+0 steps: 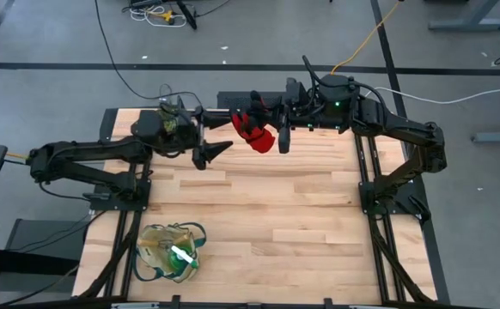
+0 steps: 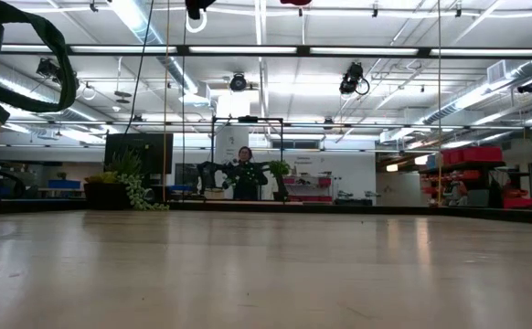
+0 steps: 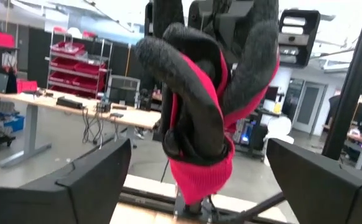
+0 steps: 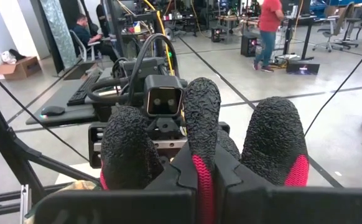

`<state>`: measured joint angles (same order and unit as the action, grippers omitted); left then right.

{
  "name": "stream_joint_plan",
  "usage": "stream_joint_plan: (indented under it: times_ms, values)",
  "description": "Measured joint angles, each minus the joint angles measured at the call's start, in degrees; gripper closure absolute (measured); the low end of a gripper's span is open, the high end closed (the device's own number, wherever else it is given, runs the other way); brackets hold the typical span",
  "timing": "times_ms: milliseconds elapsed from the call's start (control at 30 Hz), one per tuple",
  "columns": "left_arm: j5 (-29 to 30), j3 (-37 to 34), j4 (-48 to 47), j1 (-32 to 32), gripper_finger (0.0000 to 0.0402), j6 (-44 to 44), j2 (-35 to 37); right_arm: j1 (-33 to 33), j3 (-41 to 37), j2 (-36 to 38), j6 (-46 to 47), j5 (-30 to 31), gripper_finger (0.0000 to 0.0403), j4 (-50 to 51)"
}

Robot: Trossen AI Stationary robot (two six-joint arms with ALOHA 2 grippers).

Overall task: Pick & Place Garden tools in Gardening bag
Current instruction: Put the red gloves into the white gardening bag

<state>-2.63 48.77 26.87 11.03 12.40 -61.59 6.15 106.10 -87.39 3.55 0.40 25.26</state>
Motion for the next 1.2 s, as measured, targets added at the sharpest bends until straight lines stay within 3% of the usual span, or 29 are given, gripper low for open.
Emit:
stream_joint_plan:
  times_ms: [367,1200]
  values:
    - [-0.4,0.0,7.8,0.0,0.0002,0.4,-3.8,0.0,0.0,0.0,0.2,0.0,0.0396,0.0]
    - [-0.2,0.0,12.1,0.0,0.0003,2.0,-6.0,0.0,-0.1,-6.0,0.4,-2.0,0.0396,-6.7]
